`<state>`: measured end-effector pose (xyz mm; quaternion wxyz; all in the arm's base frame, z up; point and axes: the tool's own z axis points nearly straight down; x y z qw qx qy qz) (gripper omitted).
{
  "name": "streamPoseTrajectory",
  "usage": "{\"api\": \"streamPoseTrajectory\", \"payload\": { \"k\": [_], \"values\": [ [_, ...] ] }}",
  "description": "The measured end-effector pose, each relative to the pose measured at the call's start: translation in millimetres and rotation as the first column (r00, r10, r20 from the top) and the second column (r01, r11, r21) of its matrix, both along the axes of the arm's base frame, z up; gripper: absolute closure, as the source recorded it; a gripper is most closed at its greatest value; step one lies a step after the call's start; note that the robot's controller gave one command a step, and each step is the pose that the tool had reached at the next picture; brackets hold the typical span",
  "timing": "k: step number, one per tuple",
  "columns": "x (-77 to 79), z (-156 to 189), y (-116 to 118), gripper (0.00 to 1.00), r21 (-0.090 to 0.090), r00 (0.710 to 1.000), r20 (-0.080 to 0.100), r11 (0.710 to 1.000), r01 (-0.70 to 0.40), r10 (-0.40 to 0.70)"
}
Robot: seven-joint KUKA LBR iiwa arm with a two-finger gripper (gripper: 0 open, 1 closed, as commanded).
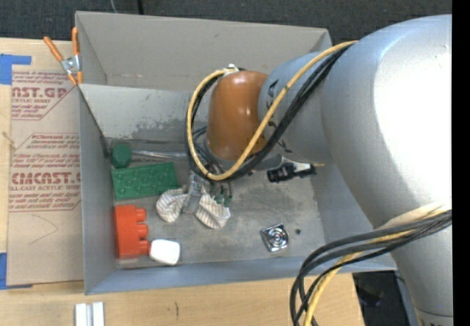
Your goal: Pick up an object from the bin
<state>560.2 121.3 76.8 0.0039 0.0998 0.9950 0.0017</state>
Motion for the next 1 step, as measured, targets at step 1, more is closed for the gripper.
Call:
{"api": "streamPoseTrajectory", "payload": {
  "k": [1],
  "values": [
    [1.4, 0.8, -0.7, 1.00, 0.000, 1.000, 0.001, 1.000, 0.000, 0.000]
  ]
}}
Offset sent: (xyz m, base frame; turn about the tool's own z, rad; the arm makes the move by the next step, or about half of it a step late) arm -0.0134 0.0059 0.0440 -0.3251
